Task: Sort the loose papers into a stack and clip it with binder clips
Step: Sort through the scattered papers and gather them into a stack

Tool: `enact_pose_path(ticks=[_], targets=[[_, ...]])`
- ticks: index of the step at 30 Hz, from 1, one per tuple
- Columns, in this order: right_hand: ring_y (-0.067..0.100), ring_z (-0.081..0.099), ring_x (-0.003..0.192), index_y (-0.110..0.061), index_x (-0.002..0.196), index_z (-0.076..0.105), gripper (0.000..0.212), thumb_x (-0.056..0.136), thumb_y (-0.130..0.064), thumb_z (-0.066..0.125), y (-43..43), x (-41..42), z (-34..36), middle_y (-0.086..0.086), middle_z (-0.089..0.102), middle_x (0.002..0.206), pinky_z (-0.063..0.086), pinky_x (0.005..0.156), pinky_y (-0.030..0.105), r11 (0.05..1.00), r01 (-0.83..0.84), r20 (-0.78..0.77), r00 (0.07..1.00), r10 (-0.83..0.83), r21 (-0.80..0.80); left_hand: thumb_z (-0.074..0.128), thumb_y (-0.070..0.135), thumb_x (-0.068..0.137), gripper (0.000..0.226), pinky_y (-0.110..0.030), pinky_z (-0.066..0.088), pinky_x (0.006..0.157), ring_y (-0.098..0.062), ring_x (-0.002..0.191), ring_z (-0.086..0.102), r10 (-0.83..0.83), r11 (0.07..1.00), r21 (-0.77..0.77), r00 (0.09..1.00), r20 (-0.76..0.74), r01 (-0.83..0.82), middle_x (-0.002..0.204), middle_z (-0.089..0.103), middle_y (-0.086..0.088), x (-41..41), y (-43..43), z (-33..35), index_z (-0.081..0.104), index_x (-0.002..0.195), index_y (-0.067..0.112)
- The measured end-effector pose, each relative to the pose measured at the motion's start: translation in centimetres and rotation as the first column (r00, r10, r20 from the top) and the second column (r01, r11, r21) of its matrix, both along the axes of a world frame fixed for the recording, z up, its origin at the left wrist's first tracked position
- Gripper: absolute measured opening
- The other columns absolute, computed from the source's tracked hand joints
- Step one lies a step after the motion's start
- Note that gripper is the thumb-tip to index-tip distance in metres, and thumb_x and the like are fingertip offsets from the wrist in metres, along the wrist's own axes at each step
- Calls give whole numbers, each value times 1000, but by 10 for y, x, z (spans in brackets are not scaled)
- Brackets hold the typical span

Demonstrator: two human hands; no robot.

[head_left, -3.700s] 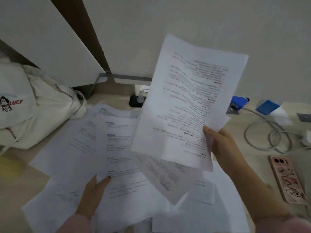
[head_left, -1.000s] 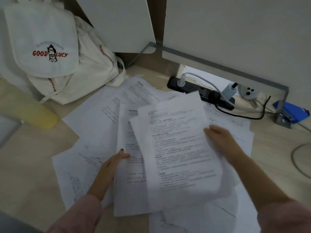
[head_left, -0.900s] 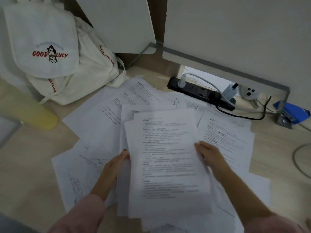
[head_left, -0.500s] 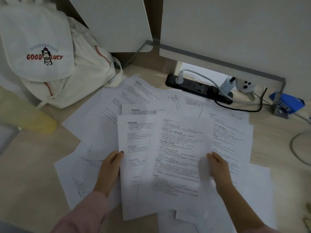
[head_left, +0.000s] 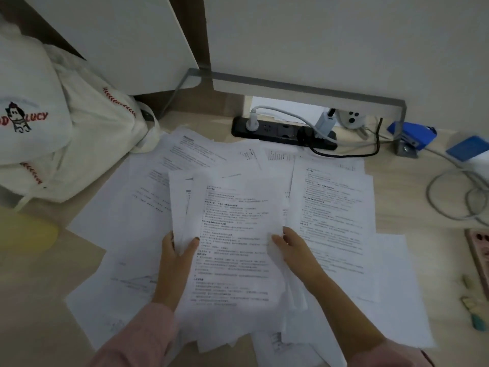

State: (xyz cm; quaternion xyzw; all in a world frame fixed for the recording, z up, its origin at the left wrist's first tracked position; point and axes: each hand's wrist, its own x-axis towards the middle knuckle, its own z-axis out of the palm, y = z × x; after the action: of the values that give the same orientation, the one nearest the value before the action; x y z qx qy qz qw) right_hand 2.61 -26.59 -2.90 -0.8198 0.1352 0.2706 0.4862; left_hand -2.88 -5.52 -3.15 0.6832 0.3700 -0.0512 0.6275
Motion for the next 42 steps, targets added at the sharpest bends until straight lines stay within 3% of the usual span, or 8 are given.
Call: enact_pose_path(ticks=[5,12,19,22,26,33,38,42], targets=[[22,59,93,-13,124,52,35,89,-16,54,-52,-3,4,7,60,108,44,75,28,954,257,105,964,-243,-152,52,18,91,29,-29,46,68,-21,87,58,-80,997,11,995,-64,81,107,60,-11,2,1,-2,49,118,6],[41,28,128,0,135,35,79,73,-29,75,-124,-23,-1,30,31,138,27,105,44,688,432,63,868,-492,-582,50,20,92,27,-41,46,89,-29,101,56,-70,997,-39,994,-79,67,112,57,-11,7,-1,-4,44,117,11],[43,53,108,5,124,40,55,82,-18,67,-125,-27,-9,27,53,122,44,81,45,724,582,53,791,-609,-370,43,11,94,28,-37,43,89,-24,101,54,-141,990,-23,989,-43,140,109,56,-5,6,1,-3,46,121,18],[37,58,91,3,107,56,25,91,-15,50,-131,-35,1,22,62,102,43,72,37,753,534,173,843,-509,-385,44,9,94,25,-38,43,91,-24,101,55,-161,987,-18,986,-43,160,108,58,-3,6,6,-5,48,115,23],[28,47,62,1,84,59,21,91,-8,41,-145,-43,30,14,55,69,33,51,29,716,618,359,781,-512,-324,44,7,93,25,-36,42,87,-26,99,56,-200,980,-10,979,-45,199,106,60,-5,7,10,-2,51,113,19],[9,58,75,-16,81,60,19,93,-9,48,-169,-53,68,-4,60,84,53,50,16,547,778,153,527,-836,309,45,6,93,28,-33,38,93,-20,101,52,-232,973,-15,973,-7,232,111,56,-1,9,17,5,49,111,26],[6,70,73,-15,98,65,18,92,-10,48,-139,-61,58,1,69,98,56,54,20,629,646,2,697,-717,431,49,9,92,30,-36,43,95,-21,97,59,-272,961,-57,962,-16,271,112,61,-3,4,21,6,53,121,17],[27,67,98,-11,101,68,18,90,-16,55,-93,-71,37,12,71,105,55,85,42,790,536,-8,829,-559,299,49,10,93,36,-35,42,94,-22,99,57,-270,957,-120,963,-23,266,117,59,-5,5,21,3,48,128,16]])
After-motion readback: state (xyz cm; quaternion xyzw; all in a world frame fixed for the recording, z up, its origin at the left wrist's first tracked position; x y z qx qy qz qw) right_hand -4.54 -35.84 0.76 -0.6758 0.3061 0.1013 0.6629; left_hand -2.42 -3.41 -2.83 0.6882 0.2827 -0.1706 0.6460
